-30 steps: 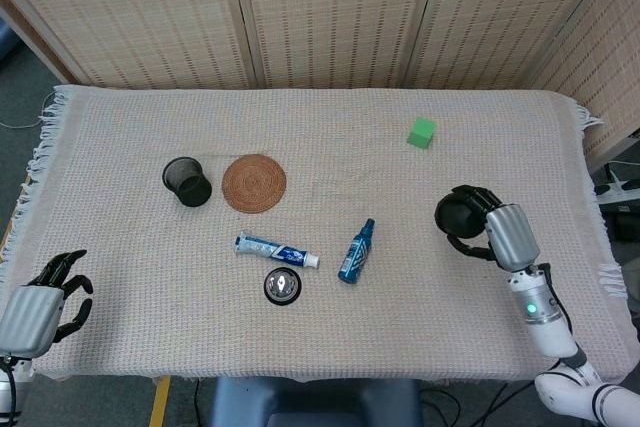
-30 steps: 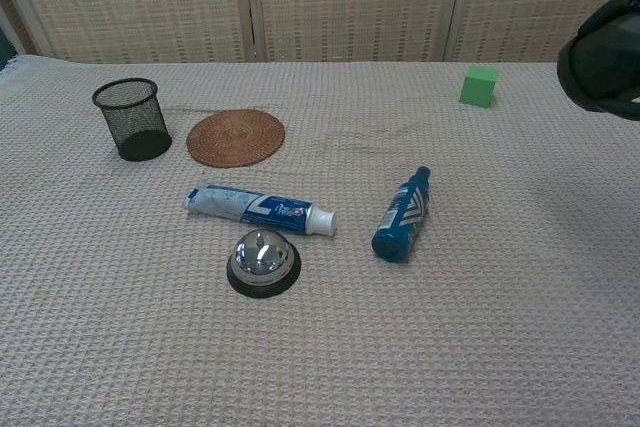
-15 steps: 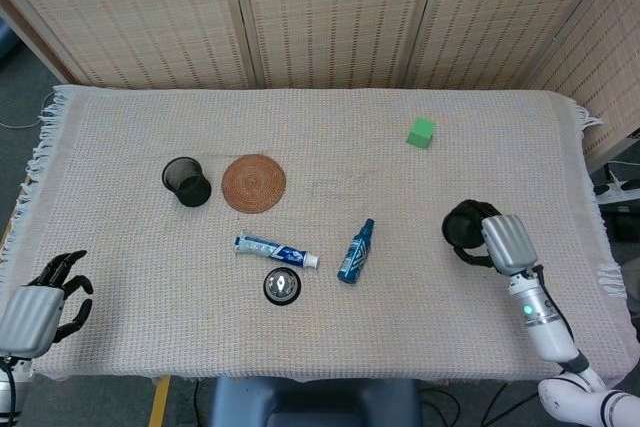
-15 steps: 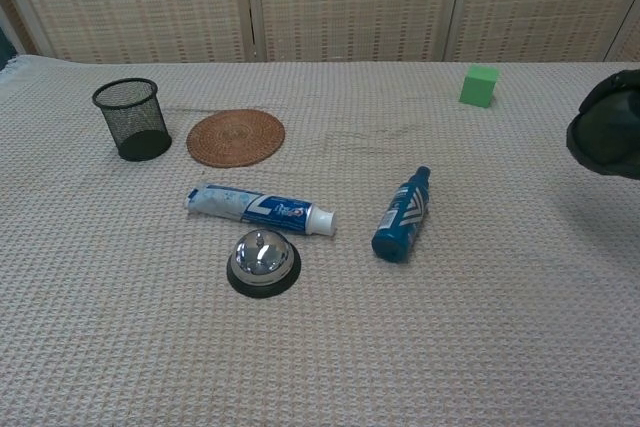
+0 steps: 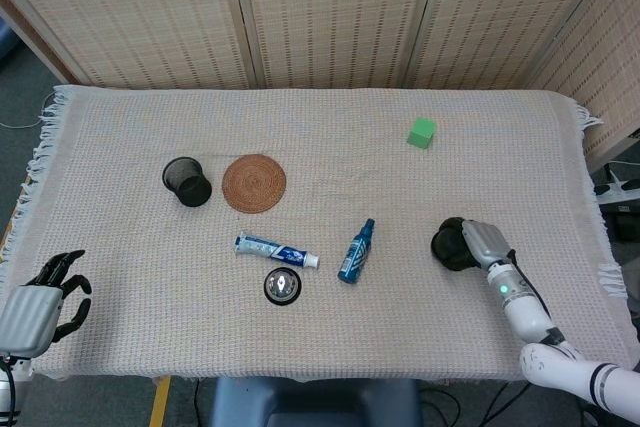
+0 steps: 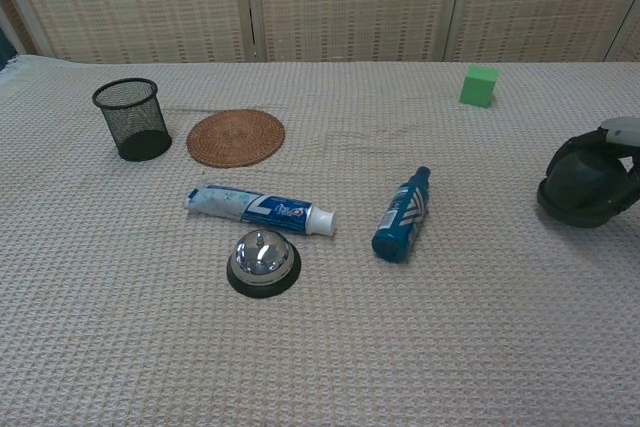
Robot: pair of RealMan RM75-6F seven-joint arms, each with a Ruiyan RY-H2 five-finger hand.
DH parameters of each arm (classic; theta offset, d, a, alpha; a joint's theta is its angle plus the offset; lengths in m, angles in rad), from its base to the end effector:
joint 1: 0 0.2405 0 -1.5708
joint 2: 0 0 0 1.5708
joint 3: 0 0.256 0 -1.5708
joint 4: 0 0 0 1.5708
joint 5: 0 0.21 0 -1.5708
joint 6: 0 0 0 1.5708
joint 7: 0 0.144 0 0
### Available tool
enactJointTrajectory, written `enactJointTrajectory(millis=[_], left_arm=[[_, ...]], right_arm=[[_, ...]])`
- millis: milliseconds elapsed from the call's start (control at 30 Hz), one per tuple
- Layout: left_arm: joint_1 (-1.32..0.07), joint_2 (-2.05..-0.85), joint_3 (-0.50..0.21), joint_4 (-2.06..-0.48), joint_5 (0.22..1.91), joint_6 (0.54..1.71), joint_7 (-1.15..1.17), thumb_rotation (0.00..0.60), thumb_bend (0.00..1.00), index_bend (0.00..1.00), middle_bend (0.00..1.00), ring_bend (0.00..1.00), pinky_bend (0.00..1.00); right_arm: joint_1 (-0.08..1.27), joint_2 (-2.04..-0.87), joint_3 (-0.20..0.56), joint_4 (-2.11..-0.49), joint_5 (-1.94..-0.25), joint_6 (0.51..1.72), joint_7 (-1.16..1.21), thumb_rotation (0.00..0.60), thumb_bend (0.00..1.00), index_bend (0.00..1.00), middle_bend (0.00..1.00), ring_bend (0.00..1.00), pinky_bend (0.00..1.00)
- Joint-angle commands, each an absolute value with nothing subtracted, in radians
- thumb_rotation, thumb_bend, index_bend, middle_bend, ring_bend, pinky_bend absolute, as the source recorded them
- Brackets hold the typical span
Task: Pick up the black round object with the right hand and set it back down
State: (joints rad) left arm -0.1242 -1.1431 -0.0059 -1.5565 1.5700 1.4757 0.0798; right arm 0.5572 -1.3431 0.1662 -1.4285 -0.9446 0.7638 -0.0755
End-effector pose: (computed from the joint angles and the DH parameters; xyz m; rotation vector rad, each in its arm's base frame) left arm -0.3079 0.1842 0.1453 -1.5276 -0.7976 -0.8533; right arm -0.2823 -0.3286 0.0437 1.5450 -1.3942 0.6791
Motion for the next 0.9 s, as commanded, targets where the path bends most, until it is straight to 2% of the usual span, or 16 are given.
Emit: enactJointTrajectory(millis=[33, 267, 333, 467, 533, 600, 633, 733, 900], left_arm=[[-0.124, -1.143, -0.006, -1.556, 1.569, 1.475, 0.079, 0.6, 0.42, 0.53, 0.13, 0.14, 0.53], [-0.123, -1.142, -0.005, -1.558, 1.569, 1.475, 0.078, 0.6, 0.42, 0.53, 0.13, 0.14, 0.53], [-0.123, -1.141, -0.005, -1.559, 1.568, 1.474, 0.079, 0.6, 0.42, 0.53, 0.13, 0.14, 0.53], [-0.124, -1.14, -0.005, -1.561, 1.566, 1.472, 0.079, 0.6, 0.42, 0.53, 0.13, 0.14, 0.53], [-0.123, -1.139, -0.005, -1.561, 1.566, 1.472, 0.079, 0.6, 0.42, 0.53, 0.13, 0.14, 0.53], [-0.123, -1.138, -0.004, -1.562, 1.566, 1.472, 0.077, 0.6, 0.42, 0.53, 0.13, 0.14, 0.53], [-0.123, -1.137, -0.004, -1.563, 1.566, 1.471, 0.074, 0.6, 0.42, 0.53, 0.13, 0.14, 0.53], [-0.122, -1.136, -0.007, -1.562, 1.565, 1.475, 0.072, 0.6, 0.42, 0.53, 0.13, 0.14, 0.53], [-0.122, -1.136, -0.008, -1.562, 1.563, 1.476, 0.072, 0.6, 0.42, 0.54, 0.13, 0.14, 0.53]], right_arm=[[0.565, -1.365, 0.171, -1.397, -0.951, 0.766, -0.066, 0.6, 0.31, 0.66, 0.58, 0.7, 0.86], [0.575, -1.383, 0.156, -1.356, -0.951, 0.742, -0.062, 0.6, 0.31, 0.65, 0.58, 0.68, 0.84], [0.579, -1.375, 0.15, -1.358, -0.949, 0.721, -0.059, 0.6, 0.31, 0.64, 0.56, 0.62, 0.8], [0.58, -1.359, 0.142, -1.37, -0.968, 0.708, -0.046, 0.6, 0.31, 0.55, 0.4, 0.37, 0.74], [0.578, -1.353, 0.139, -1.374, -0.986, 0.71, -0.037, 0.6, 0.31, 0.48, 0.3, 0.23, 0.67], [0.576, -1.342, 0.133, -1.381, -1.011, 0.707, -0.025, 0.6, 0.29, 0.37, 0.19, 0.07, 0.53], [0.575, -1.338, 0.131, -1.383, -1.02, 0.706, -0.021, 0.6, 0.27, 0.33, 0.15, 0.04, 0.46], [0.573, -1.322, 0.122, -1.392, -1.034, 0.698, -0.011, 0.6, 0.24, 0.2, 0.05, 0.0, 0.28], [0.572, -1.308, 0.114, -1.405, -1.046, 0.699, -0.007, 0.6, 0.23, 0.06, 0.0, 0.0, 0.14]])
